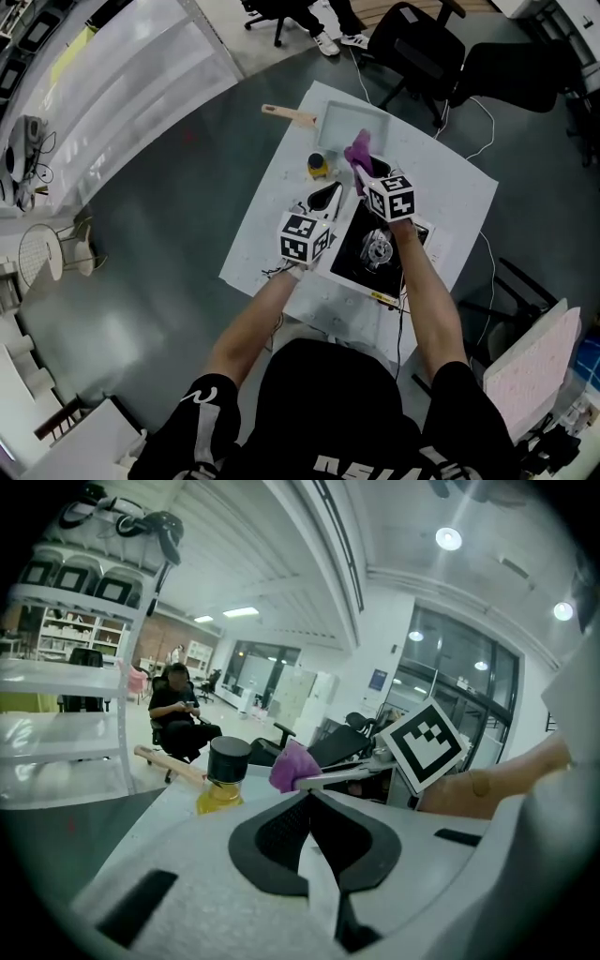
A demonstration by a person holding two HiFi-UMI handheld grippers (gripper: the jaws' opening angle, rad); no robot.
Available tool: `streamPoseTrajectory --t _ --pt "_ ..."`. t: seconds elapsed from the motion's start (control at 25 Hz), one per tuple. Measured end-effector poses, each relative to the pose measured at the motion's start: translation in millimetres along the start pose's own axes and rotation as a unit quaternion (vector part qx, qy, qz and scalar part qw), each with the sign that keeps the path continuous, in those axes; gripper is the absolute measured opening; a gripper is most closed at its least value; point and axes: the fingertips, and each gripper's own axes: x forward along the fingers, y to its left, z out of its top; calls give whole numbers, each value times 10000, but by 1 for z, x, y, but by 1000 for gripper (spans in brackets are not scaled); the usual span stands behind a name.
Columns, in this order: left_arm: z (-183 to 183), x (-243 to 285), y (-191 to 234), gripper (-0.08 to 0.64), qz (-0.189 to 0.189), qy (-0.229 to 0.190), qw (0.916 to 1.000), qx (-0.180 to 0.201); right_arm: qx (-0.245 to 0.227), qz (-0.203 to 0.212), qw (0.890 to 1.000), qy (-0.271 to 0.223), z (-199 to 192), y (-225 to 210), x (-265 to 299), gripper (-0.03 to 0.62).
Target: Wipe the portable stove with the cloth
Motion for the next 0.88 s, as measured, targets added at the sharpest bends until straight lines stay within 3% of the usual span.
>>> streamPoseTrajectory --t 0.4,0.88 --pt "-8 5 2 5 -49 65 9999 -61 -131 -71 9991 405 -26 -10 5 103" --pt "-13 34 -70 5 -588 177 9981 84 187 -537 9980 266 -39 -61 -63 103"
